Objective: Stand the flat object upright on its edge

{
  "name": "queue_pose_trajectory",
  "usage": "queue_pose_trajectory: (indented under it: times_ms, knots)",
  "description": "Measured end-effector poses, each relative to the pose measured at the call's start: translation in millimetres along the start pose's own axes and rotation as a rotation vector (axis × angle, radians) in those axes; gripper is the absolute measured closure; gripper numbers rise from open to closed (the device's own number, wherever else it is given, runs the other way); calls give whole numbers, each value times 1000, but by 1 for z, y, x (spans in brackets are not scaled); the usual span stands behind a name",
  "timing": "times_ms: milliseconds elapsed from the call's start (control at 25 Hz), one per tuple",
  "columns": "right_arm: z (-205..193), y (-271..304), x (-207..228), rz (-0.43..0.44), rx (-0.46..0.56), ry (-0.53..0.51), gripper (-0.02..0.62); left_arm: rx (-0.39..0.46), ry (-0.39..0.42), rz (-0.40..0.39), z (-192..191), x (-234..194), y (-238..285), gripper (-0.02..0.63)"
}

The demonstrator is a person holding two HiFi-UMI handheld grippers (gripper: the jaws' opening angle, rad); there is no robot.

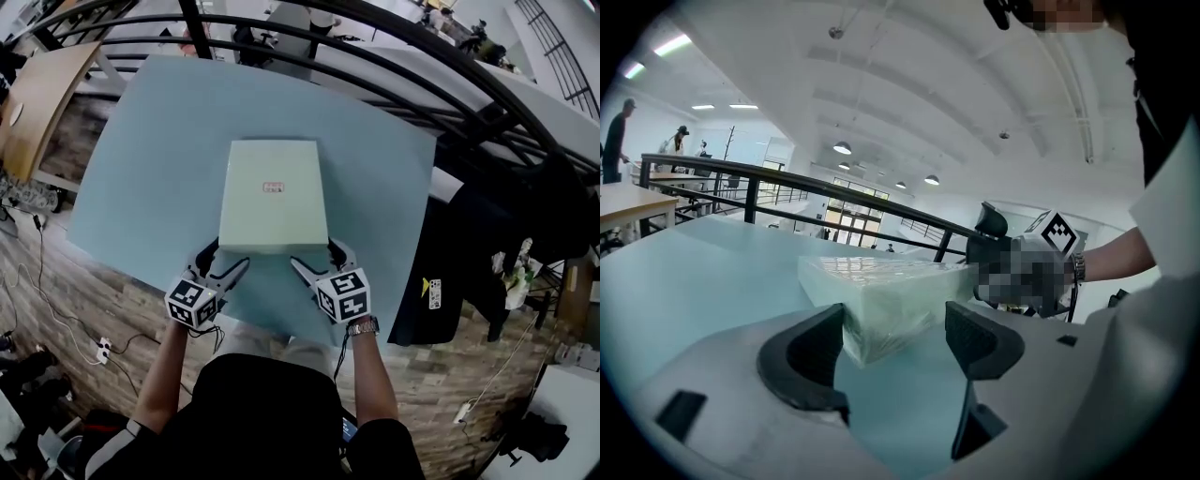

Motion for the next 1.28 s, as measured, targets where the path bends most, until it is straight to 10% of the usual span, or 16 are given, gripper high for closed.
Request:
queue_pose_trajectory:
  times_ms: [1280]
  knots:
    - [35,-59,-11,-121,149,21,229,103,109,-131,56,34,3,282]
Point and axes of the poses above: the fingertips, and each gripper's own axes: y forward along the fingers, x to its right, z out of its top, the point moved 3 cm from there along -y, backward along the fingers, and after that the axes turned 10 degrees about x, right-handed, at the moved point
